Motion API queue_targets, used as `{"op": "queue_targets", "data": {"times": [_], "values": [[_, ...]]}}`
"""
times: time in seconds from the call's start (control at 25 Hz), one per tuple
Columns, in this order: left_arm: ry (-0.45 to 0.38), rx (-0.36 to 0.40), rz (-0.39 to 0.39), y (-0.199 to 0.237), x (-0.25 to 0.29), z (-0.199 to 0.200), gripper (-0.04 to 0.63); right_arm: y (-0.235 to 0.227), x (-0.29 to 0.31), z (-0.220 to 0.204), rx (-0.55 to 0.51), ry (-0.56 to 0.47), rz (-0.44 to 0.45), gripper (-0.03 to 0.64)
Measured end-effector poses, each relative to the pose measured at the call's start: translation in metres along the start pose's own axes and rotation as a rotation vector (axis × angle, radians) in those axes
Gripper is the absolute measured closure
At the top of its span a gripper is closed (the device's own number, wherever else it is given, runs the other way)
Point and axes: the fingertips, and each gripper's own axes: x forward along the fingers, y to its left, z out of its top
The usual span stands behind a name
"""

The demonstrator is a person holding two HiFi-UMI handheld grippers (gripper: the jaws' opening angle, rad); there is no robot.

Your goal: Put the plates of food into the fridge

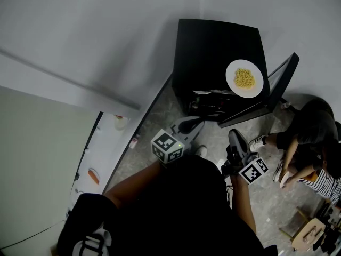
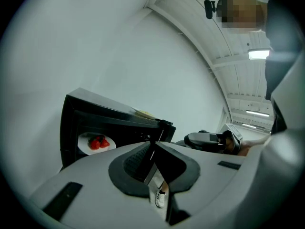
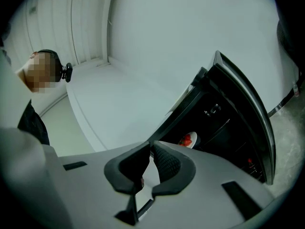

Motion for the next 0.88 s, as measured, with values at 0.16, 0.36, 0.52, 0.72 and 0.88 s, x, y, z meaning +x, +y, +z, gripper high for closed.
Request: {"op": "queue_targets", "data": {"times": [0.16, 0.36, 0.52, 0.72, 0.88], "values": [[-0.005, -0.008, 0.001, 0.002, 0.001, 0.002, 0.568, -0.005, 0.007, 0.009, 0.043, -0.042, -0.012, 0.589], [-0.001, 0.004, 0.001, 0.004, 0.000, 0.001, 0.568, -0.007, 0.016, 0.015, 0.082, -0.062, -0.006, 0.589], [-0.023, -0.011, 0.007, 0.008, -0.002, 0.007, 0.568, -0.007, 0.021, 0.018, 0.085, -0.069, -0.001, 0.588], [-0.033, -0.032, 0.010, 0.013, 0.001, 0.012, 0.568, -0.006, 0.030, 0.018, 0.069, -0.043, 0.018, 0.505], [-0.040, -0.026, 0.012, 0.016, 0.006, 0.016, 0.567, -0.012, 0.035, 0.024, 0.108, -0.061, 0.018, 0.505]]}}
